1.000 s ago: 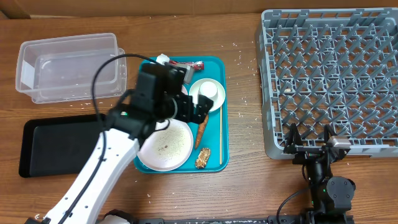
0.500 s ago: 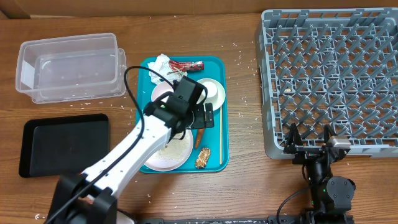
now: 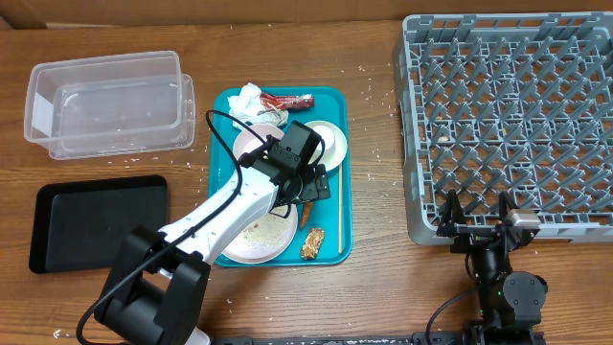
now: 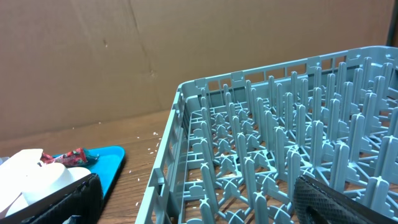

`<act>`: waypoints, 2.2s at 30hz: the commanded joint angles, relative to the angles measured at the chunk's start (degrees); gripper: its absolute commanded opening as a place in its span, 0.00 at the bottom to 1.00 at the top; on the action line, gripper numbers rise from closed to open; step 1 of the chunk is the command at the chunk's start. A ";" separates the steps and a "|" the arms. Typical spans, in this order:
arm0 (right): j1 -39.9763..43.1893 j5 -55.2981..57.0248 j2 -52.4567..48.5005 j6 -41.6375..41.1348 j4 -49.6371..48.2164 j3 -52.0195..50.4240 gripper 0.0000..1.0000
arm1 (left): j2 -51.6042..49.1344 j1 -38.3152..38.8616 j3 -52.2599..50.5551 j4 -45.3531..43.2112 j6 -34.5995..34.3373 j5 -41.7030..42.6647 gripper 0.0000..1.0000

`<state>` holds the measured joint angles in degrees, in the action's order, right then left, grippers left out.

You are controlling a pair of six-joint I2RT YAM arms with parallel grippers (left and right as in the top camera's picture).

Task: Sort waste into correct bins and load items into the dishwasher
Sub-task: 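Move the left gripper over the white rice plate on the teal tray, then lower the left gripper and grasp the rim of the white plate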

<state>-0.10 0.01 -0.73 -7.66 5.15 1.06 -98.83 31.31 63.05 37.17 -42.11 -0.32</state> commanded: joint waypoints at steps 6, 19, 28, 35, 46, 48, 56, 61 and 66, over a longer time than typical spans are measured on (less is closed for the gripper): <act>-0.37 -0.11 0.57 0.22 -0.33 -0.61 1.00 | -0.48 -0.79 0.98 -0.15 -1.90 -1.16 0.94; -0.37 -0.13 0.57 0.24 -0.35 -0.61 1.00 | -0.50 -0.85 0.96 1.70 -2.29 -5.09 0.72; -0.37 -0.13 0.57 0.24 -0.35 -0.61 1.00 | -1.14 -0.85 0.81 2.45 -2.32 -5.22 0.66; -0.37 -0.13 0.57 0.24 -0.33 -0.61 1.00 | -2.71 -0.85 0.81 2.14 -2.29 -5.20 0.64; -0.37 -0.13 0.57 0.24 -0.33 -0.61 1.00 | -5.07 -0.74 0.81 1.38 -2.23 -5.92 0.58; -0.37 -0.13 0.57 0.22 -0.35 -0.61 1.00 | -5.09 -0.50 0.81 1.25 -2.23 -6.64 0.57; -0.37 -0.13 0.57 0.24 -0.33 -0.61 1.00 | -5.11 2.12 0.81 1.40 -2.03 -7.76 0.50; -0.37 -0.13 0.57 0.22 -0.33 -0.61 1.00 | -5.55 3.23 0.81 1.38 -2.12 -8.13 0.50; -0.37 -0.13 0.57 0.24 -0.33 -0.61 1.00 | -6.49 3.21 0.81 1.75 -2.29 -9.53 0.50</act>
<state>-0.10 0.01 -0.73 -7.64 5.15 1.06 -103.57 34.33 63.05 38.68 -43.62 -7.77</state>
